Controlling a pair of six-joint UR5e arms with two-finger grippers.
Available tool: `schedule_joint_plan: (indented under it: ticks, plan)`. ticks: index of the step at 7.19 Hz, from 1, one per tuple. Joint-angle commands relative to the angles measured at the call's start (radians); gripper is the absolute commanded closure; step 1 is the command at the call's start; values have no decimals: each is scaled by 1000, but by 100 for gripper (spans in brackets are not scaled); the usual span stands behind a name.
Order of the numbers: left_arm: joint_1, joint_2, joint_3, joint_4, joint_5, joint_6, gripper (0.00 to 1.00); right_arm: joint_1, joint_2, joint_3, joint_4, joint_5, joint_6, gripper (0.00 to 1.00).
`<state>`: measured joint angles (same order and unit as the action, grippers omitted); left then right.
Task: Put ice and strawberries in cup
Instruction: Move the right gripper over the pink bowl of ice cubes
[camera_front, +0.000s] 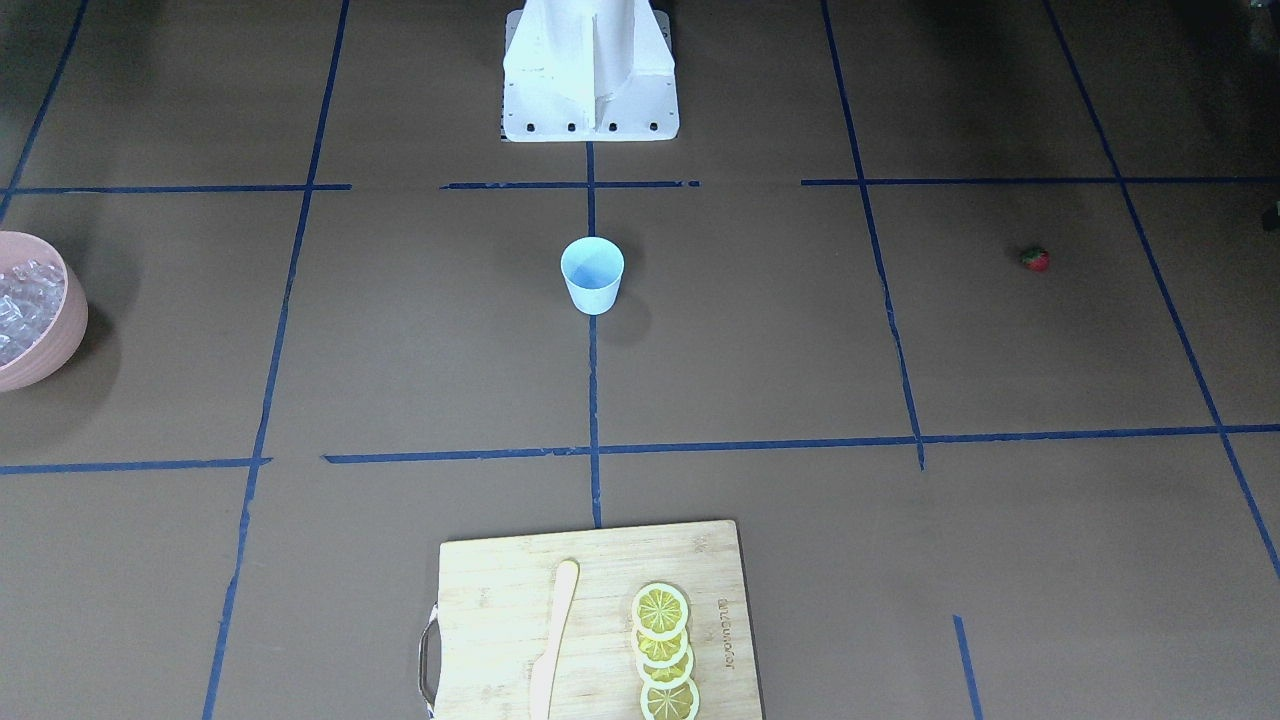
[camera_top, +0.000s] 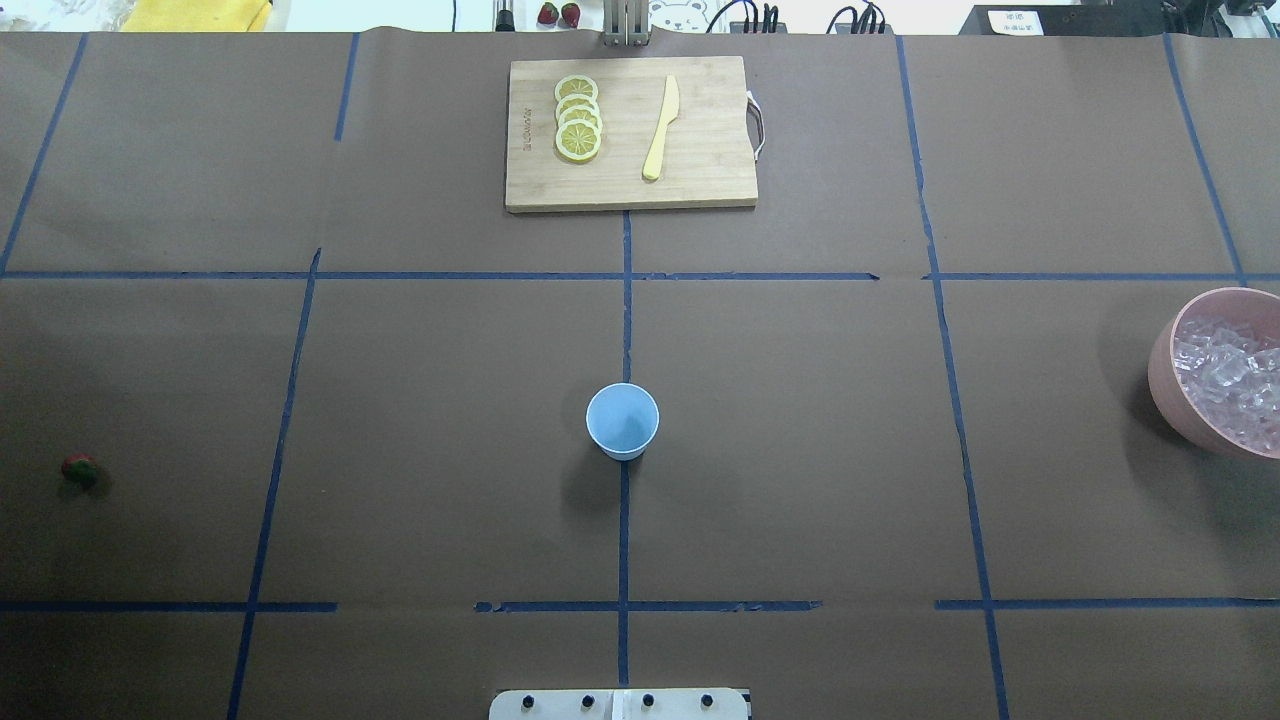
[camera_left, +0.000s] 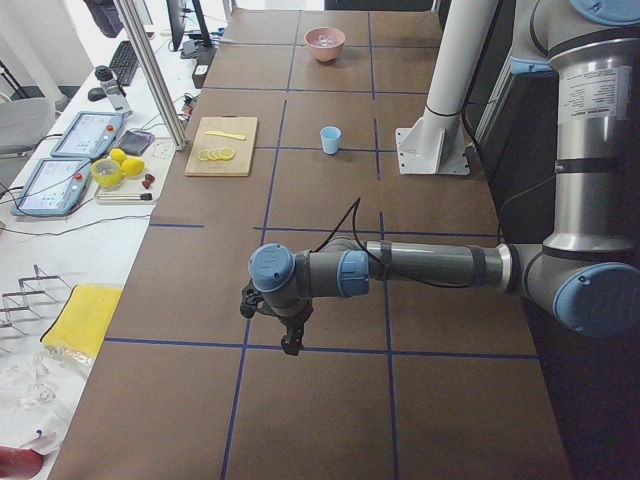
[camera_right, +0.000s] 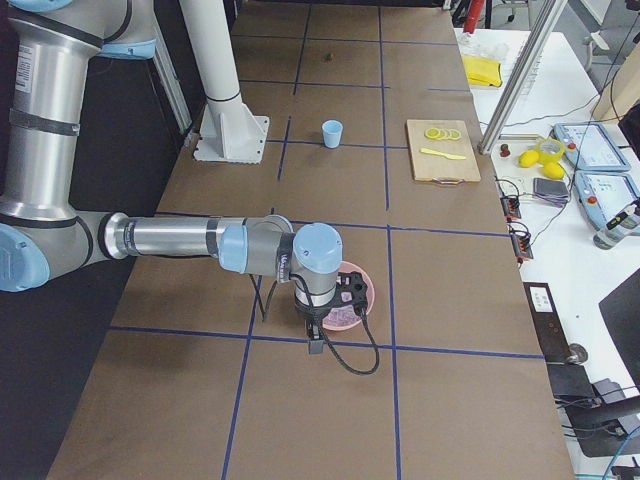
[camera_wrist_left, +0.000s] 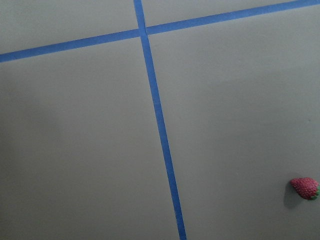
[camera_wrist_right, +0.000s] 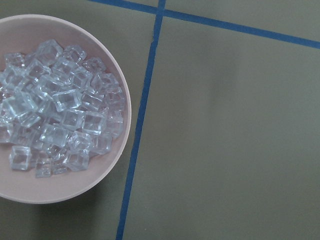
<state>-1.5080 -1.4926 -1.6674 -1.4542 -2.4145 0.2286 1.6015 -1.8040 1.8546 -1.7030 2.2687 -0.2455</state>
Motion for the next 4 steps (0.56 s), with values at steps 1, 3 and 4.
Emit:
schedule_joint_plan:
  ticks: [1,3,4]
  plan:
    - [0,0,1,0,0,2,0,0,-2,0,0,0,0,0]
    - [0,0,-12,3,3,0,0,0,0,0,3,-1,-3,0]
    - [0,-2,-15,2,8,0,0,0,3,3,3,-3,-3,0]
